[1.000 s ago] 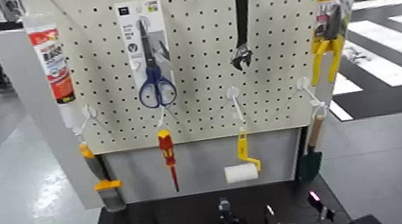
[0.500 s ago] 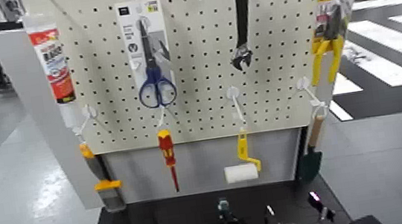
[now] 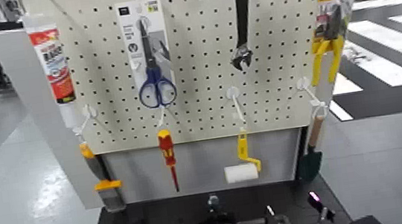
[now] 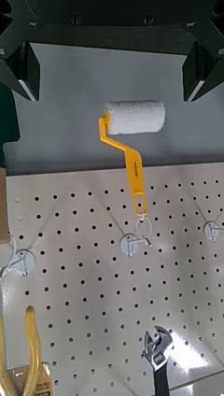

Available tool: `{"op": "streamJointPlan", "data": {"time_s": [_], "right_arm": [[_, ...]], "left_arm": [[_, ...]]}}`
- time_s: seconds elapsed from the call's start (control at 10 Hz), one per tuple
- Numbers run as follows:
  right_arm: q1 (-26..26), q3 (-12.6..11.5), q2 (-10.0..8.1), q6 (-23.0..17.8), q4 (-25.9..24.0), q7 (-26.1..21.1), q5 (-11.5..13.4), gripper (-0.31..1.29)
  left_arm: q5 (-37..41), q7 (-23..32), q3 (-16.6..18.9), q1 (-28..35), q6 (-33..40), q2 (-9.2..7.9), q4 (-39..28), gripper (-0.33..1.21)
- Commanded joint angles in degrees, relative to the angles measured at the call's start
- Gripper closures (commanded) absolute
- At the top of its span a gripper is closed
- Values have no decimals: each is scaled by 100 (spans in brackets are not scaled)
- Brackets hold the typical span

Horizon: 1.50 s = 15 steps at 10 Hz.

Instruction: Place the crate on the table.

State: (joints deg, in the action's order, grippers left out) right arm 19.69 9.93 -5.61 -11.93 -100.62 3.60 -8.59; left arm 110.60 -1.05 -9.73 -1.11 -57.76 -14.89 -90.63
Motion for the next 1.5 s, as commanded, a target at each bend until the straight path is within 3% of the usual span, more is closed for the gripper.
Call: {"op": "streamJointPlan", "data": {"time_s": [0.1,0.9,1.5], "right_arm": [[0,9,8,-20,7,0,-2,15],[0,18,16,-73,25,0,-11,15],[-35,44,-1,-134,60,9,-38,15]], "left_arm": [[-135,17,129,-153,-95,-67,124,119],[-566,17,261,-803,-297,-252,660,119],[-803,-352,-205,-1462,-350,-331,1364,119]]}}
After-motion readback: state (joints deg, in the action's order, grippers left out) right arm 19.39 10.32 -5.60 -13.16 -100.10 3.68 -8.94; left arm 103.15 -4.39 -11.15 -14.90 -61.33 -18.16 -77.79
